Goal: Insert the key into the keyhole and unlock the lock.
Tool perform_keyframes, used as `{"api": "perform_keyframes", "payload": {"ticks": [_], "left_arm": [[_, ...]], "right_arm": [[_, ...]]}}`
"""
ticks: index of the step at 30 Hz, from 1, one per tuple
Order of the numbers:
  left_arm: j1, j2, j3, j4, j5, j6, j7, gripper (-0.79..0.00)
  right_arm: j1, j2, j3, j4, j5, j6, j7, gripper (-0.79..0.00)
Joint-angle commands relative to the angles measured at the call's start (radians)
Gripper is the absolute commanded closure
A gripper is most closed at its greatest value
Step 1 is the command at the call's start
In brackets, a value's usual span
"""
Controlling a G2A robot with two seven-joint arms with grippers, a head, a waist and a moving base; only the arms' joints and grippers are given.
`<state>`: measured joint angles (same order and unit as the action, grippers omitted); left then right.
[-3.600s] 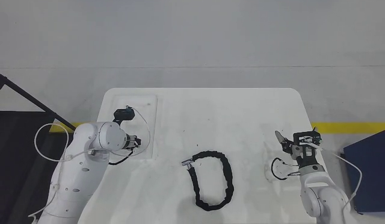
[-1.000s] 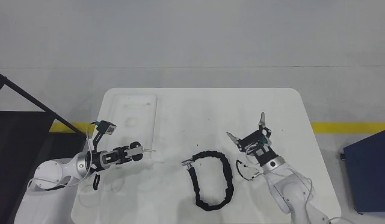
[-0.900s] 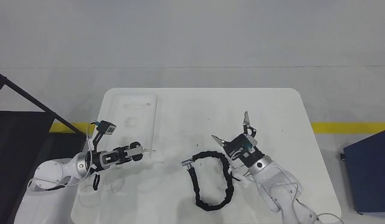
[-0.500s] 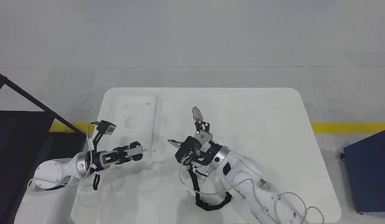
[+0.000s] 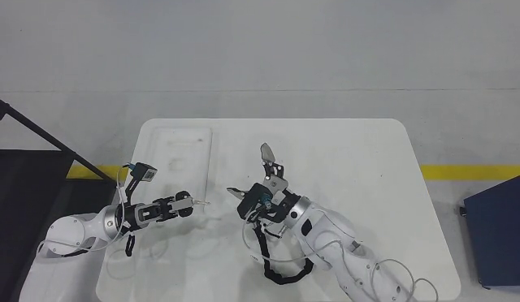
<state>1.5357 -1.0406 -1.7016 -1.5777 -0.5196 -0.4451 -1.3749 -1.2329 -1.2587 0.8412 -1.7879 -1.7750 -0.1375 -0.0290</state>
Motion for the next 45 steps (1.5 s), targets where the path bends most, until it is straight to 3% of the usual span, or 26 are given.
{"api": "perform_keyframes", "payload": {"ticks": [1, 5, 9, 15, 20, 25, 26, 27, 30, 31, 42, 45], "left_arm": [[0.0, 0.0, 0.0, 0.0, 0.0, 0.0, 0.0, 0.0], [0.0, 0.0, 0.0, 0.0, 0.0, 0.0, 0.0, 0.0], [0.0, 0.0, 0.0, 0.0, 0.0, 0.0, 0.0, 0.0], [0.0, 0.0, 0.0, 0.0, 0.0, 0.0, 0.0, 0.0], [0.0, 0.0, 0.0, 0.0, 0.0, 0.0, 0.0, 0.0], [0.0, 0.0, 0.0, 0.0, 0.0, 0.0, 0.0, 0.0], [0.0, 0.0, 0.0, 0.0, 0.0, 0.0, 0.0, 0.0], [0.0, 0.0, 0.0, 0.0, 0.0, 0.0, 0.0, 0.0], [0.0, 0.0, 0.0, 0.0, 0.0, 0.0, 0.0, 0.0], [0.0, 0.0, 0.0, 0.0, 0.0, 0.0, 0.0, 0.0], [0.0, 0.0, 0.0, 0.0, 0.0, 0.0, 0.0, 0.0], [0.0, 0.0, 0.0, 0.0, 0.0, 0.0, 0.0, 0.0]], "right_arm": [[0.002, 0.0, 0.0, -0.002, -0.014, 0.002, -0.002, -0.785], [0.0, 0.011, -0.01, -0.013, -0.393, 0.155, -0.022, -0.785], [0.014, 0.024, -0.044, 0.026, -0.888, 0.295, -0.055, -0.785], [0.079, 0.024, -0.101, 0.058, -1.297, 0.339, -0.146, -0.785], [0.233, 0.031, -0.223, 0.134, -1.297, 0.295, -0.225, -0.785], [0.357, 0.033, -0.383, 0.193, -1.297, 0.272, -0.172, -0.763], [0.369, 0.034, -0.405, 0.197, -1.297, 0.268, -0.156, -0.637], [0.38, 0.035, -0.424, 0.2, -1.297, 0.263, -0.142, -0.563], [0.396, 0.044, -0.464, 0.205, -1.297, 0.251, -0.11, -0.468], [0.401, 0.049, -0.474, 0.206, -1.297, 0.249, -0.103, -0.385], [0.401, 0.129, -0.498, 0.133, -1.297, 0.239, -0.042, -0.517], [0.387, 0.151, -0.499, 0.095, -1.297, 0.24, -0.036, -0.496]]}}
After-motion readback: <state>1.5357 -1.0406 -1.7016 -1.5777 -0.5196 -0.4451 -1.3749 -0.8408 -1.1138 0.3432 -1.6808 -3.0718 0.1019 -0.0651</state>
